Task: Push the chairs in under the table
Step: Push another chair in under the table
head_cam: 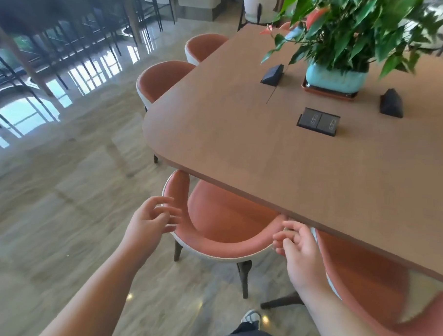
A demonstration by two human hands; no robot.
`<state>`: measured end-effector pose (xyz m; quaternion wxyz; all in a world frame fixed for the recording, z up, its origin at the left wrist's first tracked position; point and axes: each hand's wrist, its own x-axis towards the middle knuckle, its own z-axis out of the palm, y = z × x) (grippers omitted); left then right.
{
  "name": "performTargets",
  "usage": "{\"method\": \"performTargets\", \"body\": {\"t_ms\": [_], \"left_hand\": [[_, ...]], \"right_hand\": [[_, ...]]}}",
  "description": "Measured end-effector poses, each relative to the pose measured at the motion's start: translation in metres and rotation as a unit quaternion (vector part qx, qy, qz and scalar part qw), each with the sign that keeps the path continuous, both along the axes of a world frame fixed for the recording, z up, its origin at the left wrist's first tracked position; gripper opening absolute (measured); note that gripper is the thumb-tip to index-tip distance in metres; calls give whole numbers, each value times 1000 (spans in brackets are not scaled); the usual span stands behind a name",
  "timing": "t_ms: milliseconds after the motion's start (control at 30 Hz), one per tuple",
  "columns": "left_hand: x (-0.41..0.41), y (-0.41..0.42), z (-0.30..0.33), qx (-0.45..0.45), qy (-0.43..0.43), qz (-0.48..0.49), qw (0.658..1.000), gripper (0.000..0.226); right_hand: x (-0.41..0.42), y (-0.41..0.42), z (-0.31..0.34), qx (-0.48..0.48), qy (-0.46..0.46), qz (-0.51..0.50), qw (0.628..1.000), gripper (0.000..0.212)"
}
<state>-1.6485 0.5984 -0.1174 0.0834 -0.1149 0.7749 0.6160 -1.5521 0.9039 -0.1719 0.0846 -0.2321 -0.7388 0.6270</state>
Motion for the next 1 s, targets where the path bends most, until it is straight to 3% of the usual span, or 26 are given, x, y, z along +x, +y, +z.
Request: {"method": "performTargets", "body": {"t_ms": [367, 567, 700, 833, 933, 1000], "left_hand": [[-89, 8, -89, -89, -103, -17, 991, 32], [-150, -21, -127, -123, -145, -45, 981, 33], [-192, -35, -152, -147, -166, -83, 972, 42], [-231, -48, -185, -258, -169, -99, 946, 67], [-256, -54, -213, -224, -238, -66, 943, 91], [-270, -52, -230, -170, -297, -48, 938, 93]], "right_hand": [[-43, 43, -96, -10, -251, -75, 965, 35], [-77, 27, -132, -20, -348, -109, 931, 49], [-100, 12, -147, -21, -384, -175, 907, 61], [-118, 1, -165, -24, -399, -227, 888, 71], [-131, -2, -180, -30, -414, -271, 868, 76], [-141, 0, -190, -35, -423, -301, 854, 84]]}}
